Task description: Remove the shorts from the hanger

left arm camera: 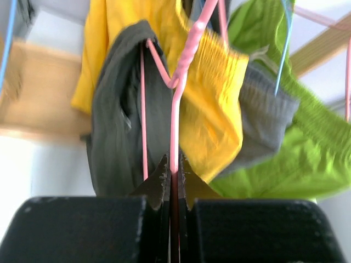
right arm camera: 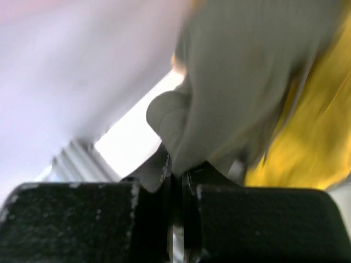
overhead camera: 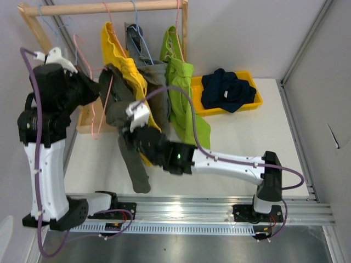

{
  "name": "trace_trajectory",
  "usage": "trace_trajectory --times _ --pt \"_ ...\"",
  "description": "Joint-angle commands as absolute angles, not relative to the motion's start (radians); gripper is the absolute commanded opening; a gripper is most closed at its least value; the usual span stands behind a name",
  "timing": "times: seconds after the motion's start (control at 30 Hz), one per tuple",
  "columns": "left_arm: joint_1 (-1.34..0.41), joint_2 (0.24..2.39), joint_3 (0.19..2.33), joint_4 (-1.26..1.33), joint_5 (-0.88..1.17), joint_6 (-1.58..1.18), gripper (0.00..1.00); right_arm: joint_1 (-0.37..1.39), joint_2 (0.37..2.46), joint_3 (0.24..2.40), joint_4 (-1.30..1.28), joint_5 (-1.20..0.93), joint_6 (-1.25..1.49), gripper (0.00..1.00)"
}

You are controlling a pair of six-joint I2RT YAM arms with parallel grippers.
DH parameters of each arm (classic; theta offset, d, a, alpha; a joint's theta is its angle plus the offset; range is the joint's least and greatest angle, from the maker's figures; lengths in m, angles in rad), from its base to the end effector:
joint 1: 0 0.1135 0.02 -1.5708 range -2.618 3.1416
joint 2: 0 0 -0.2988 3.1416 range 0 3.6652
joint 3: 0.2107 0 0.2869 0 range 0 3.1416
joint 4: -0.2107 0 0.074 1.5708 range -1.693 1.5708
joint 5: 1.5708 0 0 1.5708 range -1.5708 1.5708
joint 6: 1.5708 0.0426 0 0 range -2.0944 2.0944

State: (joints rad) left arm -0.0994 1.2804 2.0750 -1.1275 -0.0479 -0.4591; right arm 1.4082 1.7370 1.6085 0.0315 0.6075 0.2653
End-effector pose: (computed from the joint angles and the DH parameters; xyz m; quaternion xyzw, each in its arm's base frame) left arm 0.1976 -0.0177 0.6039 -0.1593 0.7986 -0.1411 0.5629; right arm 0.0991 0.4538 0.4212 -0.2131 0.7031 0.3277 0.5940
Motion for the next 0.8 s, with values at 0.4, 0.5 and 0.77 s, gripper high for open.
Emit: trace_trajectory --times 0.4,0.5,0.77 --pt "-0.094 1.098 2.174 -1.235 -0.086 -0.505 0.00 1.381 1.381 1.318 -0.012 0.700 0.273 0.00" --pt "-0.094 1.089 2.073 -1.194 -0.072 -0.503 0.00 1.503 1.194 1.243 -0.038 0.878 0.212 0.00" --pt "-0.094 0.956 1.781 -1.014 -0.041 -0.494 0.00 1.520 1.043 1.584 -0.127 0.948 -0.197 0.00"
